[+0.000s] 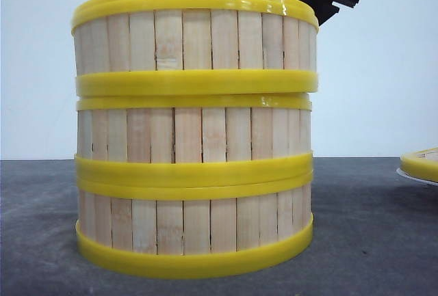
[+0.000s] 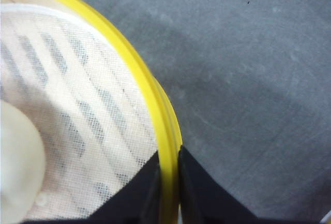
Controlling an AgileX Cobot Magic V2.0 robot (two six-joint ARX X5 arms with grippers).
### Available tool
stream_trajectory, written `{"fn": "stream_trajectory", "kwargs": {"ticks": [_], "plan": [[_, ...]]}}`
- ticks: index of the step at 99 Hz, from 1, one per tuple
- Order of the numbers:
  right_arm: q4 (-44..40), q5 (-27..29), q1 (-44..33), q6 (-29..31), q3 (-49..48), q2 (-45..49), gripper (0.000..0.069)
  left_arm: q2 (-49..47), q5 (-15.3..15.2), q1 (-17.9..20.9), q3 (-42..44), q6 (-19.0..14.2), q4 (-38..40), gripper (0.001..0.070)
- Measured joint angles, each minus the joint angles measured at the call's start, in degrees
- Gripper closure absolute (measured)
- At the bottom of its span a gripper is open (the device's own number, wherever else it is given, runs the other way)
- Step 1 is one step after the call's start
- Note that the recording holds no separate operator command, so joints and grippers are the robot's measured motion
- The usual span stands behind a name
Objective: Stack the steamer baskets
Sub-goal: 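Lower the basket onto the stack, open and withdraw the right gripper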
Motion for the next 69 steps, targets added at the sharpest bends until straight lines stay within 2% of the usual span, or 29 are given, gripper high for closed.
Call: {"fn": "stream_trajectory", "kwargs": {"ticks": [35,41,54,60,69], "plan": [[0.79,0.76,-0.13,-0.76,0.33,2.6,0.0655,0.0,-0.02,0.0,0.0,0.0,-0.04,0.0411],[0.92,1.2,-0.07,-0.76,0.33,2.84,0.0599,0.0,0.0,0.0,0.0,0.0,0.0,0.0411],[0.96,1.33,-0.07,-0.74,0.33,3.3,0.0383,0.0,-0.02,0.0,0.0,0.0,-0.02,0.0411],[1.16,1.62,-0.07,-0.76,0.33,3.3,0.0334,0.0,-0.02,0.0,0.0,0.0,-0.02,0.0411],[2.03,2.71,-0.07,-0.74,0.33,3.21,0.0312,0.0,0.0,0.0,0.0,0.0,-0.02,0.0411]]}}
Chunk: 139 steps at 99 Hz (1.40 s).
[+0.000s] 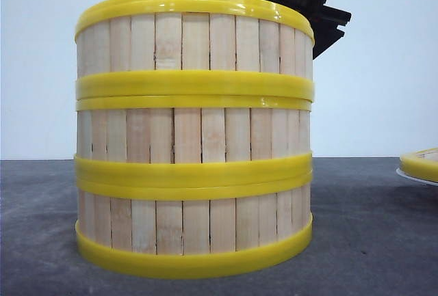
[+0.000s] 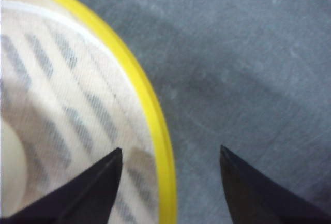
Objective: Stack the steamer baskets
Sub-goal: 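Lower the basket onto the stack, open and withdraw the right gripper, then move the right gripper to the woven bamboo lid and grasp its center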
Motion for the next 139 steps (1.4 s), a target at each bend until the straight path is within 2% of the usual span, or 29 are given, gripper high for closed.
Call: {"fn": "stream_trajectory", "kwargs": {"ticks": [15,37,80,110,139], "plan": [[1.29,2.19,0.0,0.0,-0.02,-3.19,0.0306,0.0,-0.02,0.0,0.0,0.0,0.02,0.0411],[1.18,7.32,-0.02,-0.04,0.0,-16.48,0.0306,0.0,-0.02,0.0,0.0,0.02,0.17,0.0411],[-10.03,19.19,-1.31,1.2,0.0,-39.91,0.0306,0.0,-0.02,0.0,0.0,0.0,0.35,0.0411],[-18.47,21.05,-5.97,2.4,0.0,-43.47,0.0306,0.0,0.0,0.0,0.0,0.02,0.85,0.0411],[-19.28,20.9,-10.16,2.38,-3.3,-42.69,0.0306,0.0,-0.02,0.0,0.0,0.0,2.6,0.0411]]}}
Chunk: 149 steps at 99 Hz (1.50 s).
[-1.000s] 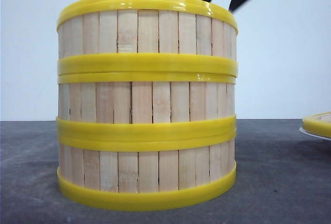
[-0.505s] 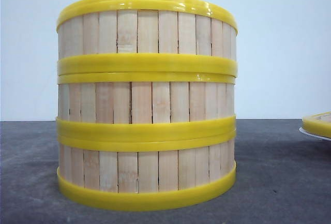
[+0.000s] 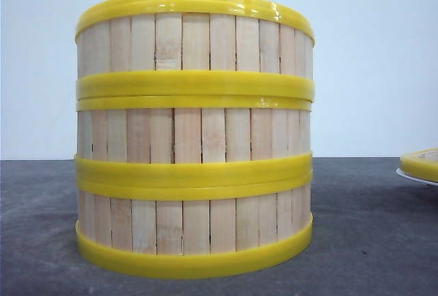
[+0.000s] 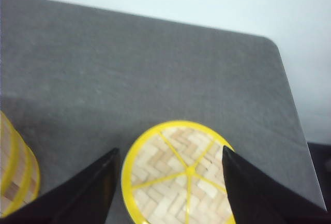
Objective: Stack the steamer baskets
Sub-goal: 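Move the right gripper to the woven bamboo lid and grasp its center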
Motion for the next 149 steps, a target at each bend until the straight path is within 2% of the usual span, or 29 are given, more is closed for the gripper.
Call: {"fn": "stream_trajectory", "kwargs": {"ticks": [15,38,65,84,92,101,117,149], "plan": [[1.44,-1.11,-2.97,-0.02,-4.76,0.92,0.0306,0.0,0.02,0.0,0.0,0.0,-0.11,0.0411],[9.2,-9.44,-9.99,0.2,-14.23,2.82,0.0306,0.0,0.04,0.0,0.0,0.0,-0.94,0.0411],[14.58,-16.5,-19.78,0.24,-20.81,10.95,0.0306,0.0,1.11,0.0,0.0,0.0,-1.33,0.0411],[19.06,-17.94,-26.23,0.22,-23.1,17.27,0.0308,0.0,1.11,0.0,0.0,0.0,-2.69,0.0411],[20.98,-18.12,-27.54,0.26,-23.1,19.52,0.0339,0.0,1.11,0.0,0.0,0.0,-2.64,0.0411],[22.4,-19.76,-28.37,0.44,-23.1,21.79,0.0376,0.0,1.11,0.0,0.0,0.0,-2.67,0.0411],[23.58,-20.68,-28.81,0.59,-23.1,26.08,0.04,0.0,1.14,0.0,0.0,0.0,-2.67,0.0411],[25.9,-20.85,-30.82,0.61,-23.1,30.16,0.0414,0.0,1.14,0.0,0.0,0.0,-2.64,0.0411]]}}
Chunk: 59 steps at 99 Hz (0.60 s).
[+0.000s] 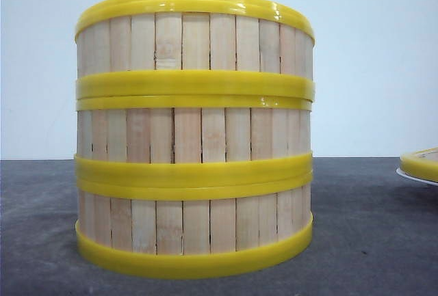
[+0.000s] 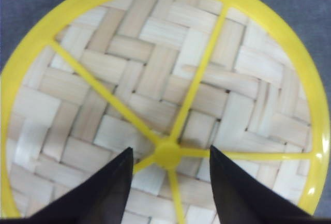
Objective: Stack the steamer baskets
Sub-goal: 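Move the right gripper to the woven bamboo lid and grasp its center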
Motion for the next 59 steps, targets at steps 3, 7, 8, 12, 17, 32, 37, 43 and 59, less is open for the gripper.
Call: {"fn": "stream_trajectory", "kwargs": {"ticks": [3,7,8,12,17,32,37,43,59], "plan": [[0.15,-0.02,-0.24,0.0,0.0,0.07,0.0423,0.0,-0.02,0.0,0.0,0.0,0.0,0.0411],[0.2,-0.04,-0.33,0.0,0.0,0.24,0.0435,0.0,0.0,0.0,0.0,0.0,0.0,0.0411],[0.2,-0.04,-0.37,0.0,0.0,0.28,0.0439,0.0,0.0,0.0,0.0,0.0,0.02,0.0411],[0.22,-0.24,-0.44,0.0,0.0,0.5,0.0453,0.0,0.0,0.0,0.0,0.0,0.02,0.0411],[0.44,-0.24,-0.46,0.0,0.0,0.76,0.0473,0.0,-0.02,0.0,0.0,0.0,0.02,0.0411],[0.76,-0.5,-0.46,-0.02,0.0,0.85,0.0506,0.0,0.0,0.0,0.0,0.0,0.13,0.0411],[0.85,-0.63,-0.46,-0.02,0.0,0.85,0.0528,0.0,-0.02,0.0,0.0,0.0,0.33,0.0411],[0.94,-0.72,-0.46,-0.02,0.0,0.85,0.0568,0.0,0.0,0.0,0.0,0.0,0.39,0.0411],[1.01,-0.83,-0.46,-0.02,0.04,0.85,0.0626,0.0,-0.02,0.0,0.0,0.0,0.42,0.0411]]}}
